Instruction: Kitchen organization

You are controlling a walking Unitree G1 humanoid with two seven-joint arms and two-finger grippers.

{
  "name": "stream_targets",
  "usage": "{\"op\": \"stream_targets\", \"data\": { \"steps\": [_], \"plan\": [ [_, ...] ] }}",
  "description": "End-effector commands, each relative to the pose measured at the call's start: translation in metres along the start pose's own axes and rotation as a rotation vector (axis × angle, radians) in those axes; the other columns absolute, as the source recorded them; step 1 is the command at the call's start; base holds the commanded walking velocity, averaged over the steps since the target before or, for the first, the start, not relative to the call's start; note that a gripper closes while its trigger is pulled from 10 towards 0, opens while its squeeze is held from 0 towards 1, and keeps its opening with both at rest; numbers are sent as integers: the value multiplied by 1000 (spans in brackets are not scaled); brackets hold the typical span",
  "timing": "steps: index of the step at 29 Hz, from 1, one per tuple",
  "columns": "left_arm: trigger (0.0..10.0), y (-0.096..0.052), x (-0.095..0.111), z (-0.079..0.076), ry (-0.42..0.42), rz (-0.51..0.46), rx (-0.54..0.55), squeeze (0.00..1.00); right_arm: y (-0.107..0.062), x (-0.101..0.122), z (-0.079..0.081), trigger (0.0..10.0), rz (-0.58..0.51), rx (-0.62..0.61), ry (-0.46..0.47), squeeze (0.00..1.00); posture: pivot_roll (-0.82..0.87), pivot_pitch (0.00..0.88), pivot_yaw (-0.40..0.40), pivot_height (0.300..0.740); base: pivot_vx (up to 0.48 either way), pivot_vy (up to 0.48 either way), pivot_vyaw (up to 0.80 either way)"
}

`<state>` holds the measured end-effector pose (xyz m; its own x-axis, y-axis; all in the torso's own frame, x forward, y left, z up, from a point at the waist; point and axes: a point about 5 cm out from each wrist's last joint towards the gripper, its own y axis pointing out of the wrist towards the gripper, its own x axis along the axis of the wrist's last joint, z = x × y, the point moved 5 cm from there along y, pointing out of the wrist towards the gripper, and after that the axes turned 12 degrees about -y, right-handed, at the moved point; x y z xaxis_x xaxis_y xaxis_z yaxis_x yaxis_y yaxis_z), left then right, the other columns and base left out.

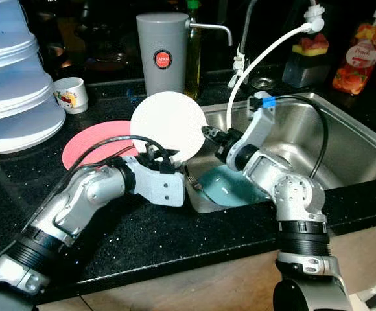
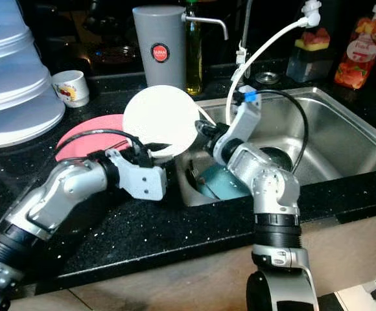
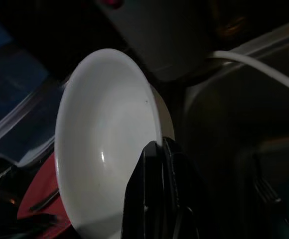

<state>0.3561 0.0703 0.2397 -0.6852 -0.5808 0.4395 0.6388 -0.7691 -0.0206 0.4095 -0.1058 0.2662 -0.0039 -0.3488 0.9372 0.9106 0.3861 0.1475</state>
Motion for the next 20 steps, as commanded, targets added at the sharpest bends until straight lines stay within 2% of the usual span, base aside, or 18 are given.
{"op": "stream_targets", "data": {
  "steps": [1,6,8,13,14,17,19,20],
  "plan": [
    [10000,-1,5,10,9,-22,43,0,2,5,0,0,-25,-5,36,0,60,35,70,740,0,0,0],
    [10000,-2,13,20,2,-69,104,0,0,12,-10,0,-54,-39,58,0,58,35,71,740,0,0,0],
    [10000,-3,24,35,-3,-112,179,0,-2,26,-26,0,-109,-99,66,0,50,34,74,740,0,0,0],
    [10000,-3,28,45,-21,-127,234,0,-7,39,-40,0,-157,-155,51,0,43,32,76,740,0,0,0],
    [10000,-2,26,48,-74,-116,256,0,-9,44,-46,0,-167,-180,5,0,39,30,76,740,0,0,0],
    [10000,7,16,46,-325,-93,293,0,-13,42,-54,0,-122,-228,-236,0,28,26,79,740,0,0,0],
    [10000,7,16,46,-325,-93,293,0,-13,42,-54,0,-122,-228,-236,0,28,26,79,740,0,0,0],
    [10000,9,16,45,-381,-95,297,0,-13,40,-55,0,-105,-237,-287,0,27,26,78,740,0,0,0]
  ]
}}
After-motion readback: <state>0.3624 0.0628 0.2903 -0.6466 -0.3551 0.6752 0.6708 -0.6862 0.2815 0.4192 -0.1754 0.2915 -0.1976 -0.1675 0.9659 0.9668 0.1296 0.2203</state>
